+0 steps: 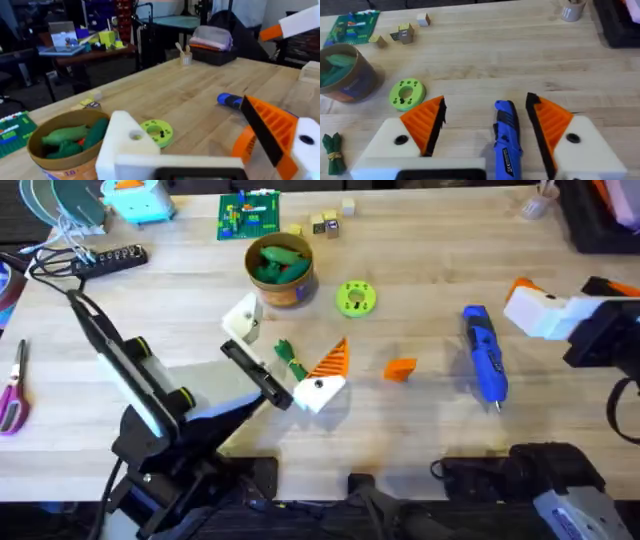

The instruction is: Pick up the gripper from the table and insert it into the empty holder that is missing its gripper. Then pick up a screw, insert it into the mounting hole, and use the screwdriver to tighten it. Finally, clean up the table by picking up the vegetable and placing it into the bucket.

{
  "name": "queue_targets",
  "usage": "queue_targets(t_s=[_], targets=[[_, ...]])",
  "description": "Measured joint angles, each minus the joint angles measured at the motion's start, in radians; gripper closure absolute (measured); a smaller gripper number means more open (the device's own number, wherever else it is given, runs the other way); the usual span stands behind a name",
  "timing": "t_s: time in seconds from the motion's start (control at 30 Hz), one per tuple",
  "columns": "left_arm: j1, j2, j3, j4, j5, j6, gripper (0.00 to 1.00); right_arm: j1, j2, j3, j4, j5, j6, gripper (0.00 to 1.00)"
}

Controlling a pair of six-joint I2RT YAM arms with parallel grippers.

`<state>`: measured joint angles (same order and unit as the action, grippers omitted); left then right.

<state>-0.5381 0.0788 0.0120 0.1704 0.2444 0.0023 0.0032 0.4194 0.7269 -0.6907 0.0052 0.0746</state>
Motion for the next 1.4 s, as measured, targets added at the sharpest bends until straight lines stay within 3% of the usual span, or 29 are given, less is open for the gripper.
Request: queue_targets(t_s=[0.17, 0.23, 1.23, 1.4], targets=[[0.0, -0.078, -0.006, -0.131, 0.019, -0.012, 0.008, 0.0, 0.0, 0.0, 0.0, 0.0, 0.0, 0.019], [-0.002, -0.077, -0.006, -0.231, 0.03, -0.017, 0.008, 0.0, 0.0, 0.0, 0.0, 0.0, 0.0, 0.019], [-0.003, -0.068, -0.006, -0.229, 0.048, -0.019, 0.008, 0.0, 0.0, 0.0, 0.0, 0.0, 0.0, 0.019], [-0.003, -0.068, -0.006, -0.228, 0.048, -0.019, 0.008, 0.0, 0.001, 0.0, -0.015, -0.047, 0.069, 0.019]])
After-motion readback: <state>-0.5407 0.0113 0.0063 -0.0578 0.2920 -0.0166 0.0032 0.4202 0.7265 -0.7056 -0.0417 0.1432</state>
